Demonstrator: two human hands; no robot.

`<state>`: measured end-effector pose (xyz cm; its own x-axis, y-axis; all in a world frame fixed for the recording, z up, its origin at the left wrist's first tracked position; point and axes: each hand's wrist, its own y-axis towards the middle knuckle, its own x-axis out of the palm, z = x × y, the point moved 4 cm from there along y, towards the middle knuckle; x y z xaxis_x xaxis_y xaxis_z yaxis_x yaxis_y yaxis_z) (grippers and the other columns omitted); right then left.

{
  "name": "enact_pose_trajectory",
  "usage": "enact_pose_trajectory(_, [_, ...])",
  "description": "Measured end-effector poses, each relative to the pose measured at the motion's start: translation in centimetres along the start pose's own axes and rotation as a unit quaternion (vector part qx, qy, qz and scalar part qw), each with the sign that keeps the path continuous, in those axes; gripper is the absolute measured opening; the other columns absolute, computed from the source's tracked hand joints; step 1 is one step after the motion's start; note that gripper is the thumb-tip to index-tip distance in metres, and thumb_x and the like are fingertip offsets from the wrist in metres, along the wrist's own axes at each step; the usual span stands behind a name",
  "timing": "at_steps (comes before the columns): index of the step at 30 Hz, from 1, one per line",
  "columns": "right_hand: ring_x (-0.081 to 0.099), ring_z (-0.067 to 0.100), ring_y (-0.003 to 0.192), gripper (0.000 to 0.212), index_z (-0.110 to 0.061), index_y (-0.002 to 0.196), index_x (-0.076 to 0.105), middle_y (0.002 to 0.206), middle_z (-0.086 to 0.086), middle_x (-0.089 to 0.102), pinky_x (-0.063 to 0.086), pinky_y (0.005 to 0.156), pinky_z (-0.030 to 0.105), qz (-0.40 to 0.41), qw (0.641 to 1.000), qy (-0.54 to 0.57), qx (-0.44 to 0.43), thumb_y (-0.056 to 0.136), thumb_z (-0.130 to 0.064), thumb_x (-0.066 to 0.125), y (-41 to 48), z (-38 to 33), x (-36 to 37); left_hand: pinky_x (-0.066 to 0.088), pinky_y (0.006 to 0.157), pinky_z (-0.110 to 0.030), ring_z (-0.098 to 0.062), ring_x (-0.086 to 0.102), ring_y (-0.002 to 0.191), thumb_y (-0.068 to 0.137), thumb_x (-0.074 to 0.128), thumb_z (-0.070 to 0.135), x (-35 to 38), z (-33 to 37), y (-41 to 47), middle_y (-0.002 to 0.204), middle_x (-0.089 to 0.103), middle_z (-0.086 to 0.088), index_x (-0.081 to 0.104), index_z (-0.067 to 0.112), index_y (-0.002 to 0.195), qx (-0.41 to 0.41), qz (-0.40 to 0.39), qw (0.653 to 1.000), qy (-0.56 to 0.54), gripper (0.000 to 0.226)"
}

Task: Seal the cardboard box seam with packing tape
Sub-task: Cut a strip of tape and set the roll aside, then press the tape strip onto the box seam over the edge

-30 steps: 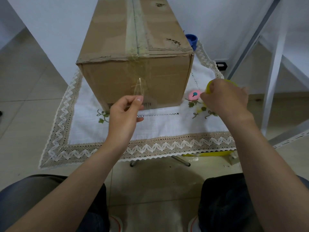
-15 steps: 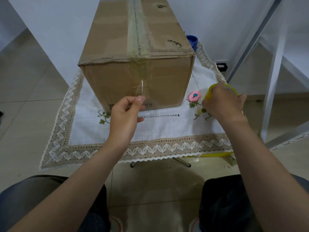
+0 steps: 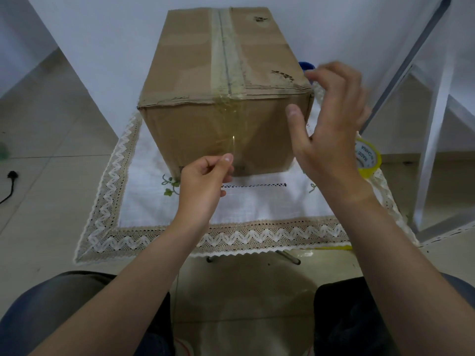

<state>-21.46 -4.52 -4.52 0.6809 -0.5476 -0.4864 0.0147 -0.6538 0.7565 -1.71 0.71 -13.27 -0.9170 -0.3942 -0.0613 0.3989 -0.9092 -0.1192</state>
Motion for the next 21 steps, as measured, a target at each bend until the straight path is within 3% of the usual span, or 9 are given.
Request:
enact_pose_trajectory(3, [0.046,0.029,0.131,0.039,-0.02,0.131,0.063,0.142,0.003,0.054,0.037,0.104,0.052,-0.03,0.997,-0.003,-0.072,0.094,-0.031,0.066,0.3,-1.7,0.7,0.055,0.064,-0.025,0.003,0.065,0.064,0.098,0.07,0.034,-0.2,0.1,0.2,0.071,0.071,0.014,0.075,0.027,0.088,0.005,0.012,1.0,0.011,0.013])
enact_pose_trajectory(7, [0.047,0.024,0.134,0.036,-0.025,0.13,0.067,0.143,-0.006,0.059,0.031,0.107,0.046,-0.074,0.989,0.004,-0.128,0.097,-0.039,0.063,1.2,-3.2,2.1,0.05,0.064,-0.02,0.009,0.058,0.055,0.095,0.073,0.034,-0.6,0.1,0.5,0.058,0.067,0.021,0.075,0.031,0.084,0.023,0.021,0.999,0.026,0.011])
enact_pose_trajectory(12, [0.051,0.023,0.131,0.04,-0.033,0.129,0.07,0.14,-0.01,0.062,0.028,0.11,0.045,-0.165,0.975,-0.012,-0.148,0.099,-0.056,0.054,2.9,-3.9,4.4,0.048,0.065,-0.002,0.016,0.065,0.068,0.09,0.08,0.028,-0.8,0.1,1.0,0.071,0.075,0.019,0.078,0.031,0.082,0.021,0.032,0.999,-0.004,0.009])
enact_pose_trajectory(16, [0.052,0.025,0.124,0.047,-0.04,0.131,0.068,0.132,-0.014,0.065,0.039,0.106,0.048,-0.195,0.971,-0.026,-0.139,0.098,-0.066,0.047,4.4,-4.3,5.7,0.046,0.065,0.003,0.02,0.068,0.075,0.088,0.081,0.029,-0.9,0.0,1.3,0.071,0.075,0.028,0.077,0.031,0.085,-0.004,0.026,1.0,-0.008,0.005])
enact_pose_trajectory(19, [0.052,0.025,0.12,0.045,-0.042,0.13,0.069,0.129,-0.015,0.066,0.04,0.103,0.046,-0.181,0.973,-0.027,-0.138,0.098,-0.066,0.048,4.6,-4.0,6.0,0.057,0.081,-0.011,0.018,0.069,0.081,0.087,0.081,0.031,-0.9,0.4,1.2,0.075,0.076,0.025,0.078,0.03,0.089,-0.019,0.011,1.0,-0.008,0.004])
enact_pose_trajectory(21, [0.052,0.026,0.119,0.045,-0.043,0.131,0.068,0.129,-0.015,0.066,0.037,0.101,0.043,-0.172,0.974,-0.042,-0.142,0.098,-0.066,0.048,4.5,-3.9,6.1,0.052,0.102,-0.038,0.013,0.055,0.092,0.09,0.078,0.032,-0.9,0.8,0.9,0.086,0.067,0.021,0.079,0.025,0.098,-0.04,-0.014,0.999,-0.014,0.011])
